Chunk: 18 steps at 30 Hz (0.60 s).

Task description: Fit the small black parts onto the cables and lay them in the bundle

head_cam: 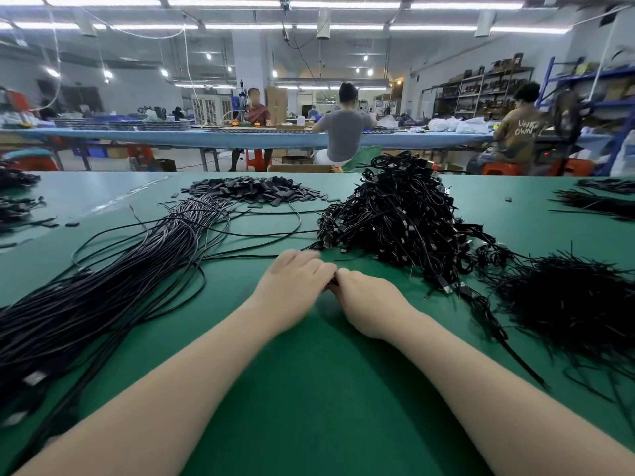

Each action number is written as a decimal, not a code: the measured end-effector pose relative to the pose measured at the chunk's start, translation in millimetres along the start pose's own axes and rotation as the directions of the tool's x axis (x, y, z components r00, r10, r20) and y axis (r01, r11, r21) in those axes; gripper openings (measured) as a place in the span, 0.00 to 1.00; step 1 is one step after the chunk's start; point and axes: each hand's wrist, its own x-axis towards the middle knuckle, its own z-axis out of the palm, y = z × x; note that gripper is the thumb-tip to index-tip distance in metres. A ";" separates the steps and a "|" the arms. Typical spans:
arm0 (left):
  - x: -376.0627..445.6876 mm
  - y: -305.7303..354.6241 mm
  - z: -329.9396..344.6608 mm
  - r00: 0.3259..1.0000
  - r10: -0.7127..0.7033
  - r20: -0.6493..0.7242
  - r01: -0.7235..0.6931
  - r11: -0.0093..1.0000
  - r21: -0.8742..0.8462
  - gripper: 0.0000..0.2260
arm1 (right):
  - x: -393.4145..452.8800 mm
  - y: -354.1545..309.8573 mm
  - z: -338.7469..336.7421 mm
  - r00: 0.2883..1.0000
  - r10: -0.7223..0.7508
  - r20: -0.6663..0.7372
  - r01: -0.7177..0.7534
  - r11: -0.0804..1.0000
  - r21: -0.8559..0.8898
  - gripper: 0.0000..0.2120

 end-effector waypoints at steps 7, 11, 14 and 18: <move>1.7 3.8 -12.7 0.987 0.009 0.162 -0.025 0.995 0.093 0.08 | -2.1 1.8 -2.6 0.996 -0.091 0.001 0.091 0.996 0.009 0.10; 3.0 7.3 -4.8 0.972 -0.070 0.222 0.039 0.989 0.140 0.08 | -1.4 0.6 -4.7 0.983 -0.168 -0.075 0.151 0.970 -0.190 0.13; 4.8 8.0 -4.5 0.960 -0.069 0.270 0.041 0.993 0.108 0.07 | 0.3 1.4 -7.5 0.971 -0.213 -0.105 0.172 0.936 -0.308 0.13; 6.6 2.7 -11.3 0.936 -0.093 0.338 0.107 0.994 -0.023 0.10 | -1.3 1.2 -12.5 0.958 -0.263 -0.112 0.193 0.885 -0.423 0.10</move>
